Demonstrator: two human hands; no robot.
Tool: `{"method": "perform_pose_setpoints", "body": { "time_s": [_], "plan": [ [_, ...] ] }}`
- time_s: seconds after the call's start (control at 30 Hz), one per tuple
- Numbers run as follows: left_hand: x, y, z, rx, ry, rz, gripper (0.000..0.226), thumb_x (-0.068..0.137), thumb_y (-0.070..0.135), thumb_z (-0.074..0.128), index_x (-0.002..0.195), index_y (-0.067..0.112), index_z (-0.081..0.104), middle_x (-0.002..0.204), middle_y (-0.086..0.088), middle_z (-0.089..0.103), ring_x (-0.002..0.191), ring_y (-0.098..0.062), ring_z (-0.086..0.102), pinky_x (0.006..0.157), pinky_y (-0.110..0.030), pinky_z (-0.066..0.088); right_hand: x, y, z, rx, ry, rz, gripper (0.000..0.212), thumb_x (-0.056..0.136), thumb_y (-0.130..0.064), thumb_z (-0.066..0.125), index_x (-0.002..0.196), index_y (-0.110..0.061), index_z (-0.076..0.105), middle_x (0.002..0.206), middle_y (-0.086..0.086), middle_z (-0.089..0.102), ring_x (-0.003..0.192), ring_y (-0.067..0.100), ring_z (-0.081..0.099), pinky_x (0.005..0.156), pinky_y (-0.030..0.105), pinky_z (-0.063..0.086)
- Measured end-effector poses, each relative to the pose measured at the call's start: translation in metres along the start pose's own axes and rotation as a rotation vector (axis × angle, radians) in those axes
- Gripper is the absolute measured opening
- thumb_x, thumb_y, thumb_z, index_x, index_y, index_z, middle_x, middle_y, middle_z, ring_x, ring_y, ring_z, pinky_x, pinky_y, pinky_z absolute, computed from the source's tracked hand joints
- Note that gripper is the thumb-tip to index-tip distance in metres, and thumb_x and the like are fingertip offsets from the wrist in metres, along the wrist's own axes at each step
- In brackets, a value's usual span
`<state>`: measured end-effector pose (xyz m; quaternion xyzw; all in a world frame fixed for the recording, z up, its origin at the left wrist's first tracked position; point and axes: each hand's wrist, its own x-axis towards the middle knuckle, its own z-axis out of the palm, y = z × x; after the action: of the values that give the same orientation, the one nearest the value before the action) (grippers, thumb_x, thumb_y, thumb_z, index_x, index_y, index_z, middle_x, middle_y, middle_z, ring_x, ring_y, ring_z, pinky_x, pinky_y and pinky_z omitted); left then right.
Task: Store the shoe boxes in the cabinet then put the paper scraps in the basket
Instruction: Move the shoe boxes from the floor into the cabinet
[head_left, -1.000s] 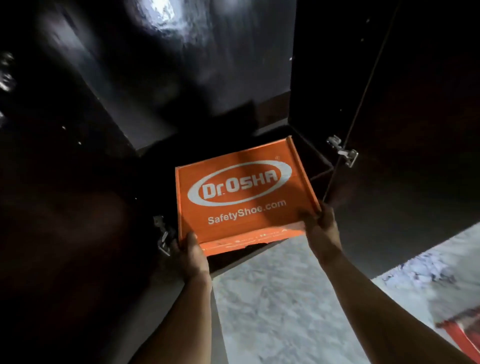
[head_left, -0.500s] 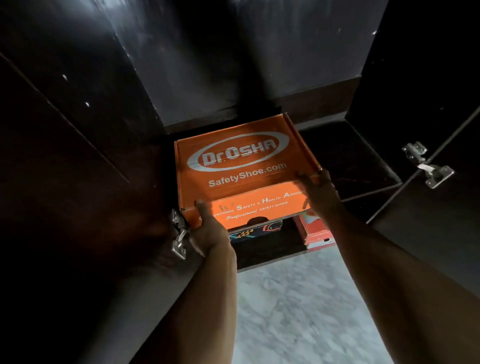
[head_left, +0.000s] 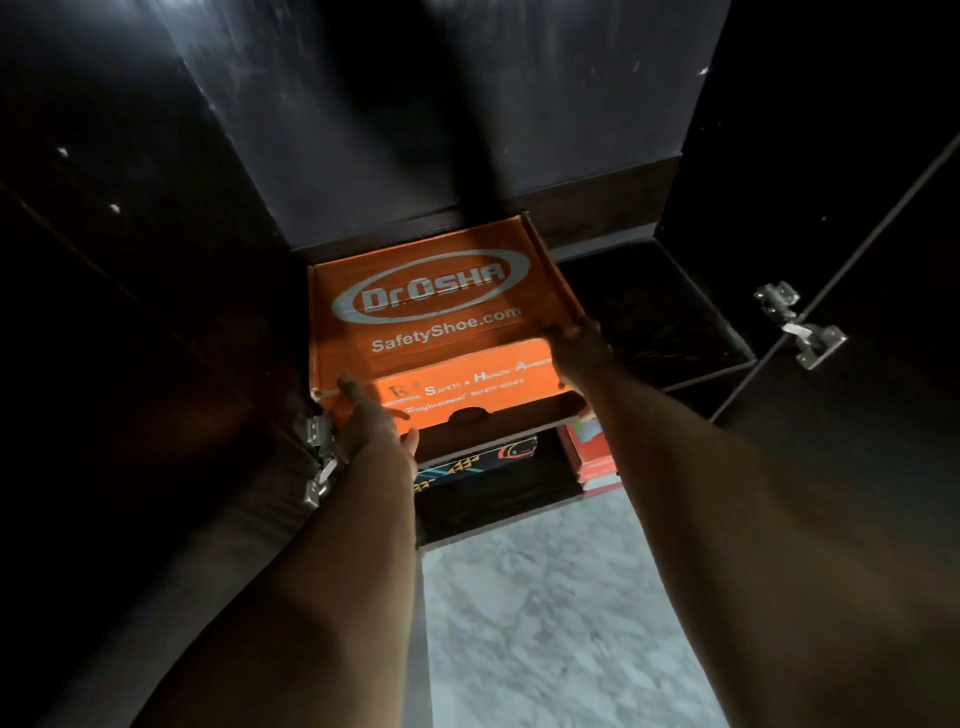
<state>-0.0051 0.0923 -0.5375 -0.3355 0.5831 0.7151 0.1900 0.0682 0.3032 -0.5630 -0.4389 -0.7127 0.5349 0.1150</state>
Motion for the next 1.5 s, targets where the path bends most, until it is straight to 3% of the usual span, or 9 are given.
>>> {"method": "perform_pose_setpoints", "body": {
  "time_s": [0.07,0.17,0.27,0.33,0.7,0.83,0.97,1.3,1.5],
  "plan": [
    [-0.015,-0.013,-0.010,0.052,-0.013,-0.043,0.085,0.089,0.078,0.046,0.141,0.010,0.049,0.141,-0.018,0.054,0.123,-0.035,0.061,0.095,-0.048,0.058,-0.026,0.006,-0.011,0.031,0.058,0.004,0.085,0.092,-0.074,0.046,0.155,-0.021,0.027,0.127,0.016,0.063,0.107,0.032,0.066,0.091,0.048,0.054],
    [-0.045,-0.055,-0.029,0.323,-0.113,-0.036,0.078,0.093,0.073,0.044,0.141,0.012,0.047,0.128,-0.015,0.059,0.111,-0.034,0.066,0.094,-0.050,0.057,-0.083,0.033,-0.038,0.142,0.162,0.142,0.087,0.093,-0.074,0.045,0.159,-0.020,0.027,0.153,0.018,0.047,0.137,0.039,0.048,0.109,0.046,0.041],
    [-0.070,-0.120,-0.048,0.692,-0.291,-0.046,0.057,0.099,0.057,0.049,0.125,0.008,0.054,0.096,-0.015,0.064,0.075,-0.025,0.062,0.072,-0.039,0.056,-0.152,0.096,-0.069,0.078,0.075,0.343,0.087,0.089,-0.074,0.051,0.155,-0.018,0.037,0.150,0.015,0.052,0.137,0.033,0.050,0.110,0.038,0.040],
    [-0.096,-0.166,-0.059,0.910,-0.417,-0.093,0.051,0.099,0.050,0.055,0.128,0.008,0.059,0.105,-0.015,0.070,0.078,-0.023,0.064,0.065,-0.032,0.053,-0.207,0.140,-0.101,0.048,0.054,0.466,0.099,0.080,-0.086,0.048,0.154,-0.020,0.038,0.144,0.012,0.058,0.134,0.031,0.053,0.111,0.037,0.042],
    [-0.301,-0.351,-0.046,1.610,-1.071,-0.087,0.023,0.096,0.042,0.066,0.092,0.020,0.065,0.094,-0.007,0.069,0.086,-0.024,0.069,0.084,-0.045,0.058,-0.433,0.335,-0.300,0.259,0.602,0.926,0.092,0.089,-0.080,0.044,0.152,-0.012,0.041,0.153,0.011,0.049,0.141,0.033,0.047,0.112,0.038,0.037],
    [-0.336,-0.444,-0.039,1.742,-1.168,-0.057,0.031,0.094,0.048,0.066,0.107,0.021,0.067,0.097,-0.006,0.070,0.087,-0.023,0.068,0.063,-0.031,0.056,-0.465,0.413,-0.360,0.316,0.765,0.993,0.085,0.093,-0.074,0.043,0.150,-0.010,0.045,0.153,0.010,0.051,0.140,0.034,0.048,0.112,0.037,0.037],
    [-0.348,-0.556,-0.018,1.827,-1.234,0.077,0.030,0.092,0.047,0.068,0.108,0.022,0.067,0.107,-0.004,0.071,0.097,-0.025,0.069,0.086,-0.047,0.061,-0.473,0.505,-0.407,0.385,0.850,1.035,0.084,0.092,-0.075,0.046,0.149,-0.013,0.047,0.149,0.012,0.054,0.137,0.034,0.050,0.111,0.041,0.042],
    [-0.332,-0.811,0.076,1.810,-1.286,0.404,0.074,0.094,0.031,0.068,0.156,0.012,0.031,0.153,-0.016,0.048,0.137,-0.034,0.051,0.107,-0.040,0.043,-0.438,0.731,-0.487,0.364,0.945,1.139,0.075,0.094,-0.065,0.052,0.140,-0.007,0.055,0.134,0.020,0.063,0.120,0.040,0.060,0.098,0.042,0.050],
    [-0.317,-0.861,0.086,1.691,-1.300,0.391,0.048,0.092,0.040,0.068,0.133,0.019,0.056,0.117,0.000,0.067,0.107,-0.026,0.065,0.096,-0.042,0.053,-0.424,0.781,-0.477,0.612,0.902,1.019,0.071,0.087,-0.065,0.059,0.145,-0.025,0.046,0.130,0.003,0.061,0.118,0.030,0.060,0.100,0.055,0.054]
  ]
}}
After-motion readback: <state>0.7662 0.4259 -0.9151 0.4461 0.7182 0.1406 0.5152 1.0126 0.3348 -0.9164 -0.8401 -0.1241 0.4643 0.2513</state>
